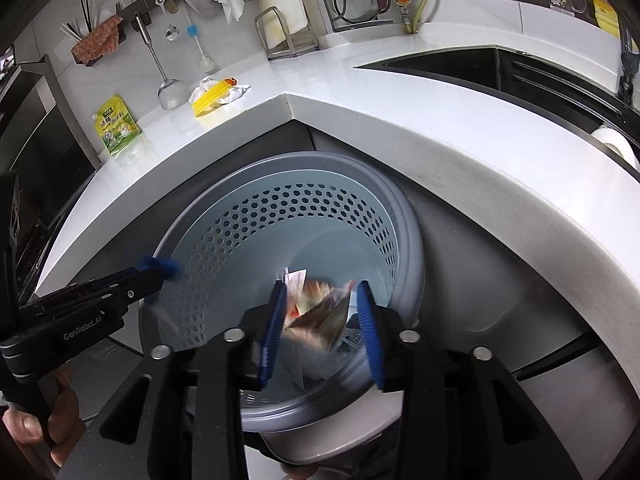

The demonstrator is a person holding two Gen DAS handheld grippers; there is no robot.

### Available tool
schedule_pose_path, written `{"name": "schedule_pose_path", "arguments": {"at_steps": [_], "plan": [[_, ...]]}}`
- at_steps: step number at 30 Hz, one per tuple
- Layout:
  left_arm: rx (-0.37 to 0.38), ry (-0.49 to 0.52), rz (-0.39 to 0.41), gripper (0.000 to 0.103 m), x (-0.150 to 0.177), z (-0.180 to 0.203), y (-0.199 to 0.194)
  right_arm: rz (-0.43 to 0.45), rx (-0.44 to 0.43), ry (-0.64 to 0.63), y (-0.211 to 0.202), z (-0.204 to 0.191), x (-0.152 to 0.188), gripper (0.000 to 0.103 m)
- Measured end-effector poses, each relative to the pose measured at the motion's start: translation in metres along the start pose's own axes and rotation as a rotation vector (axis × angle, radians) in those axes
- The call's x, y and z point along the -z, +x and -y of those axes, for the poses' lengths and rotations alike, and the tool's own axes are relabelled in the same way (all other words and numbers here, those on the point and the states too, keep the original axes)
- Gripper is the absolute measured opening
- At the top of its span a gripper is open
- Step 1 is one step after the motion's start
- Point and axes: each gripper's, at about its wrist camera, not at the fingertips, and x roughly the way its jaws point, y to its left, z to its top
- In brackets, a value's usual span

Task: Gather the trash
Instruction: 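Open both tools to drop the wrapper and cloth into the bin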

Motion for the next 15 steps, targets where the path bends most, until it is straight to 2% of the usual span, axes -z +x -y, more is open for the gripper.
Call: {"name": "schedule_pose_path", "arguments": {"at_steps": [2, 10, 12, 15], "plan": [[-0.007, -0.007, 0.012, 0.059, -0.0005, -0.0008, -0.0019, 0.007, -0.002, 0.004, -0.0012, 0.0011, -0.0001, 0.044], [-0.018, -0.006, 0.009, 0.064, -0.0004, -0.0015, -0.0013, 0.009, -0.012, 0.023, -0.001, 0.0072, 0.0016, 0.047], [-0.023, -0.006, 0.014, 0.069, -0.0004, -0.002, -0.0014, 0.009, -0.018, 0.024, -0.0009, 0.0075, 0.0022, 0.048], [-0.035, -0.001, 0.024, 0.071, -0.0014, -0.0018, -0.0015, 0.019, -0.026, 0.024, -0.0026, 0.0078, 0.0026, 0.055]]}}
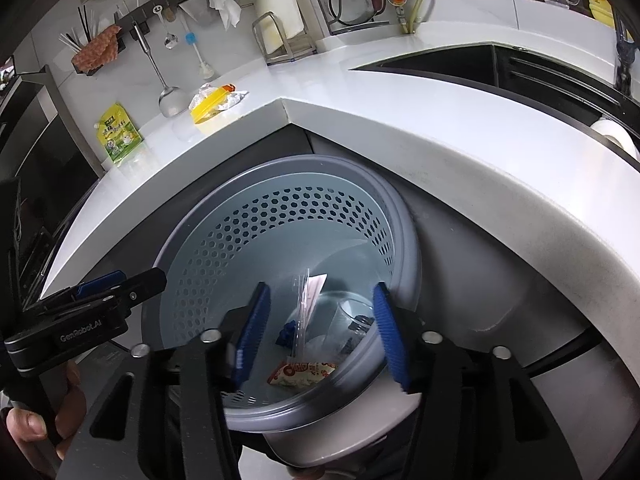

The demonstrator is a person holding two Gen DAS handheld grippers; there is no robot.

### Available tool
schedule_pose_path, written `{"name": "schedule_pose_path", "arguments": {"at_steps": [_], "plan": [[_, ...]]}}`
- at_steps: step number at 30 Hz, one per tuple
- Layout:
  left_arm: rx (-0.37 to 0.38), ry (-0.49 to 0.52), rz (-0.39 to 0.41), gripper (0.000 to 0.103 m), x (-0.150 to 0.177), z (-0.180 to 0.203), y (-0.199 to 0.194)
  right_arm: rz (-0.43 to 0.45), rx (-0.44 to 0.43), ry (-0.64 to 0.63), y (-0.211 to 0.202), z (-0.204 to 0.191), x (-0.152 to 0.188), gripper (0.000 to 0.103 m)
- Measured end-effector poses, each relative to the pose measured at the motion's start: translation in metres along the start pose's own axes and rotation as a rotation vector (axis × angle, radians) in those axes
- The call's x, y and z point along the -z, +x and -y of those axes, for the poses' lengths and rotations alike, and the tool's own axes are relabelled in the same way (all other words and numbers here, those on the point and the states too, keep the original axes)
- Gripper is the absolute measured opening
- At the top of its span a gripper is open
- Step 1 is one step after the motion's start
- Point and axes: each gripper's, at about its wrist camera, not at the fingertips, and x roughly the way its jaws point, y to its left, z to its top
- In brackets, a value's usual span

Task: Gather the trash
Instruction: 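Open both tools to drop the wrapper and cloth into the bin, then move both tools back toward the yellow container on the counter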

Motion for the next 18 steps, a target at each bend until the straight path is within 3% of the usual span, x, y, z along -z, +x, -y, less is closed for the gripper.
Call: {"name": "schedule_pose_path", "arguments": {"at_steps": [5, 9, 18], "plan": [[-0.017, 0.002, 0.025, 0.077, -0.004, -0.004, -0.005, 0.007, -0.018, 0.004, -0.001, -0.002, -0.001, 0.056], [-0.03, 0.002, 0.065, 0.083, -0.008, -0.012, -0.015, 0.015, -0.034, 0.009, -0.004, -0.006, -0.004, 0.065], [-0.032, -0.001, 0.127, 0.091, -0.026, -0.028, -0.032, 0.04, -0.022, -0.028, -0.011, -0.017, -0.022, 0.071]]}}
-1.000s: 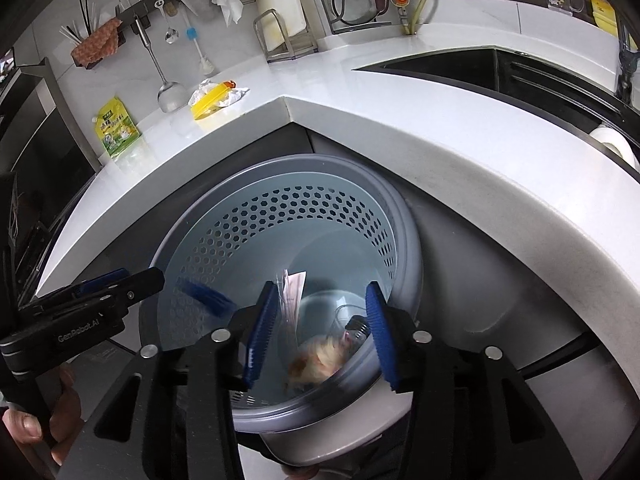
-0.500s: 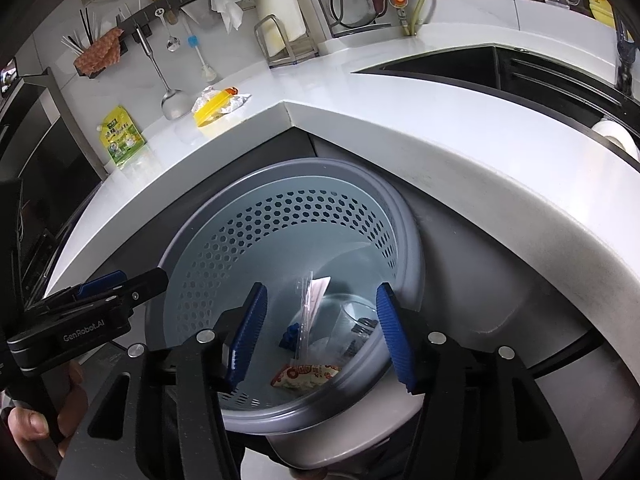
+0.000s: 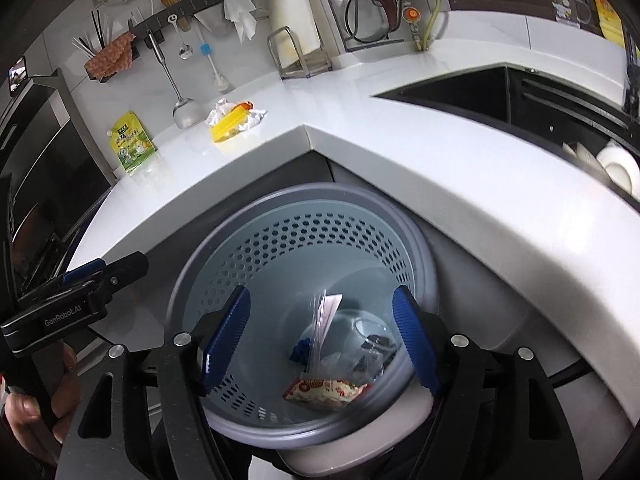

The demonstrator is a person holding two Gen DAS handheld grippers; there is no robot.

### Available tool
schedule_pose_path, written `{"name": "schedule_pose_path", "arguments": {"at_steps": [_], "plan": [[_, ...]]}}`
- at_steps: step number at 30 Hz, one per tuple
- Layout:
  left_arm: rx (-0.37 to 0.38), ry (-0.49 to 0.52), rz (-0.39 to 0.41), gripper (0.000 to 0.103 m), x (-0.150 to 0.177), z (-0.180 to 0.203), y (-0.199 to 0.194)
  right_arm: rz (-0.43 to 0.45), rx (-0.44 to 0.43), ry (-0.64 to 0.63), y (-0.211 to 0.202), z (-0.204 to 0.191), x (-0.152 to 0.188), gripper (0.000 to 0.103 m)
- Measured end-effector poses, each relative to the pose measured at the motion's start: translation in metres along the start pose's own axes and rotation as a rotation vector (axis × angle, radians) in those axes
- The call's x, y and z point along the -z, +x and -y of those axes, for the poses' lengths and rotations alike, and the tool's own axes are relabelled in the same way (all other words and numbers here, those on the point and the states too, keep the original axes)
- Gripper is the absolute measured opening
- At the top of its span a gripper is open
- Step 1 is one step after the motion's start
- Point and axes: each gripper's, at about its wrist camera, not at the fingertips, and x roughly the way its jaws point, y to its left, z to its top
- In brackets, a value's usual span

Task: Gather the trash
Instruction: 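Move both tools back toward the yellow container on the counter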

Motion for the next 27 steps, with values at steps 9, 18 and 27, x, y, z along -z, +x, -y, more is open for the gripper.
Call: {"name": "schedule_pose_path", "arguments": {"at_steps": [9, 18, 27], "plan": [[-0.005, -0.021, 0.029, 0.096, -0.025, -0.015, 0.003, 0.018, 0.005, -0.031, 0.006, -0.01, -0.026, 0.073], [-0.033, -0.037, 0.057, 0.097, -0.056, -0.031, 0.013, 0.031, -0.005, -0.07, 0.026, -0.027, -0.058, 0.077], [-0.053, -0.046, 0.092, 0.097, -0.088, -0.045, 0.024, 0.043, -0.029, -0.089, 0.047, -0.039, -0.093, 0.077]]}}
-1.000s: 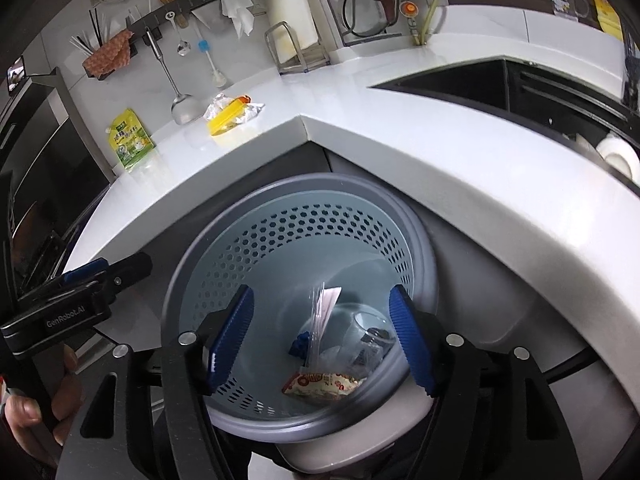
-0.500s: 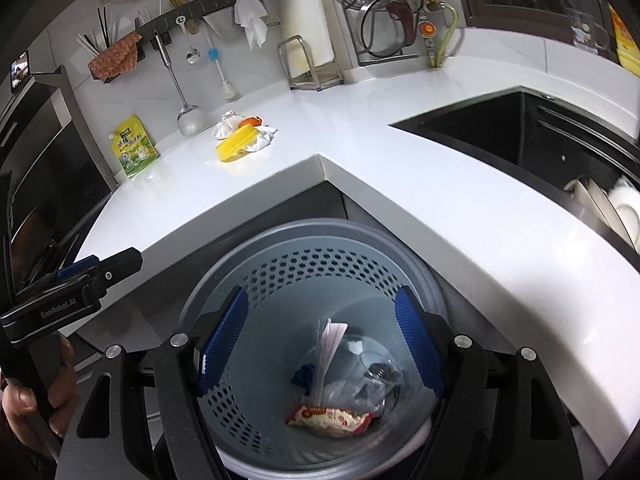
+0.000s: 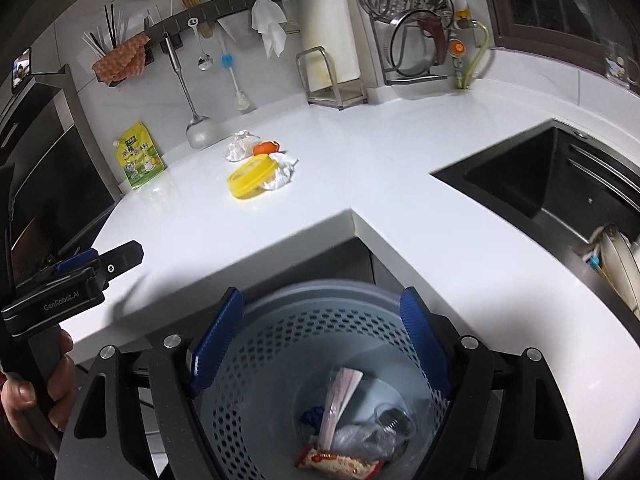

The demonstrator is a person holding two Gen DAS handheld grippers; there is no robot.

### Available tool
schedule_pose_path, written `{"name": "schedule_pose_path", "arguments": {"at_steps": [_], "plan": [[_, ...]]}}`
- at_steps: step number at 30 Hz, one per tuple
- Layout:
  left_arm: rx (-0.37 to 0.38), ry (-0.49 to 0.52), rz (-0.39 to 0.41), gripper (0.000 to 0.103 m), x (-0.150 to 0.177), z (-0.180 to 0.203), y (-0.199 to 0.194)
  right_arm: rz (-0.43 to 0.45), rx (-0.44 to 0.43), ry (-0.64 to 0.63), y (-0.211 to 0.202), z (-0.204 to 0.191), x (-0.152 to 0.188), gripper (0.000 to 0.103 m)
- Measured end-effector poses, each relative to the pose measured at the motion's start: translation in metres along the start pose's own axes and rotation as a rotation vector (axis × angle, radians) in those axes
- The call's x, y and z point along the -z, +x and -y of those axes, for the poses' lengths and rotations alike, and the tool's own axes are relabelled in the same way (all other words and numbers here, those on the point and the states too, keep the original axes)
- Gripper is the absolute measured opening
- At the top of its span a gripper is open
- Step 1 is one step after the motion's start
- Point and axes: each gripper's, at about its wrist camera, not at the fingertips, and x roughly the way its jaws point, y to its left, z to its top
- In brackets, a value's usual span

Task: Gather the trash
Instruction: 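Move both tools back toward the yellow container on the counter, then grasp the yellow square container rim with the left tool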

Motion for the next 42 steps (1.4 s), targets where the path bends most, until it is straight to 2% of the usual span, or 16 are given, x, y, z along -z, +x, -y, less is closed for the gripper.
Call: {"name": "schedule_pose_path", "arguments": {"at_steps": [14, 19, 31, 42], "plan": [[-0.01, -0.014, 0.031, 0.097, -0.036, -0.011, 0.026, -0.002, -0.022, -0.029, 0.035, -0.008, -0.037, 0.078], [0.01, -0.023, -0.004, 0.097, -0.041, -0.013, 0.042, -0.008, -0.03, -0.027, 0.043, -0.006, -0.042, 0.078], [-0.004, -0.012, -0.032, 0.097, -0.051, -0.009, 0.066, -0.02, -0.045, 0.016, 0.056, 0.009, -0.055, 0.078], [0.112, -0.01, -0.129, 0.097, -0.074, 0.018, 0.111, 0.0, -0.068, 0.063, 0.057, 0.025, -0.062, 0.078]]}}
